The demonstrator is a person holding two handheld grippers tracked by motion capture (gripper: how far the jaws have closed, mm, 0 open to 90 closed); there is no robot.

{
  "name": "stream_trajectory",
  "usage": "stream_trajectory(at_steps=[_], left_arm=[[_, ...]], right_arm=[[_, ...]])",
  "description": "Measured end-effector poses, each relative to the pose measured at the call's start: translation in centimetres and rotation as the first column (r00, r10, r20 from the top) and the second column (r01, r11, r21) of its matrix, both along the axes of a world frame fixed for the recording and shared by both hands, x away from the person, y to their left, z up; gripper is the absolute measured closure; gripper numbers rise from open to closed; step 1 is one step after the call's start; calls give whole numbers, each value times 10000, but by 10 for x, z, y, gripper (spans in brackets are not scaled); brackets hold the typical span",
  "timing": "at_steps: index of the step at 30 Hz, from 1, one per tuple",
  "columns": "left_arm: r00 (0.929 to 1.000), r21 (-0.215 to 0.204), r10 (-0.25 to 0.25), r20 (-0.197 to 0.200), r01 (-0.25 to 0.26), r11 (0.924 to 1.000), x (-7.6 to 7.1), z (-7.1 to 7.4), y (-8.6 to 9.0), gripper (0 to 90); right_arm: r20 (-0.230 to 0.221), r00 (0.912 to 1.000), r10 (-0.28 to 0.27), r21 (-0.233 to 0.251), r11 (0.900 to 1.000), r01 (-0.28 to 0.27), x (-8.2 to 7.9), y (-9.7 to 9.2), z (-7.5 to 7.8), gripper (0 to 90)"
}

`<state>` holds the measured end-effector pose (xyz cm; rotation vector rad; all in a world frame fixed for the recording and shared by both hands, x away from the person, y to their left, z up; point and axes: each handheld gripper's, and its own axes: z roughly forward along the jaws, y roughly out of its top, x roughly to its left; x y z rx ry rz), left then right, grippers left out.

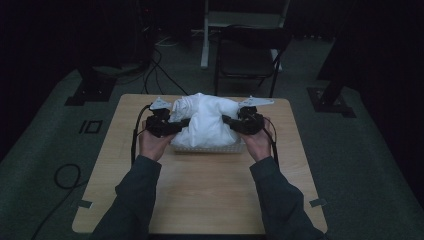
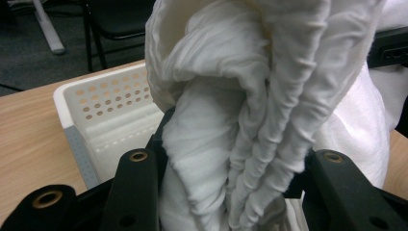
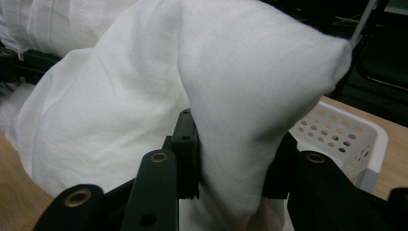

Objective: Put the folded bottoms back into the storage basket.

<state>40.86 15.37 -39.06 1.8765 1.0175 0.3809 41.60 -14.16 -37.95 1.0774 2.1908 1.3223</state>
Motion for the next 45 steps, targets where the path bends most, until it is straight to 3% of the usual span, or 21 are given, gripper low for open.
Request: stream_trajectory(at_steps=[20,45], left_arm=[[9997,-54,240,7,-240,9997,19,2,-6,555],[9994,-72,353,-59,-353,9994,37,-11,-9,555]], right_arm=[[14,9993,-374,-31,9993,374,17,0,4,663],[-65,9977,-679,-266,9974,677,31,2,-4,663]])
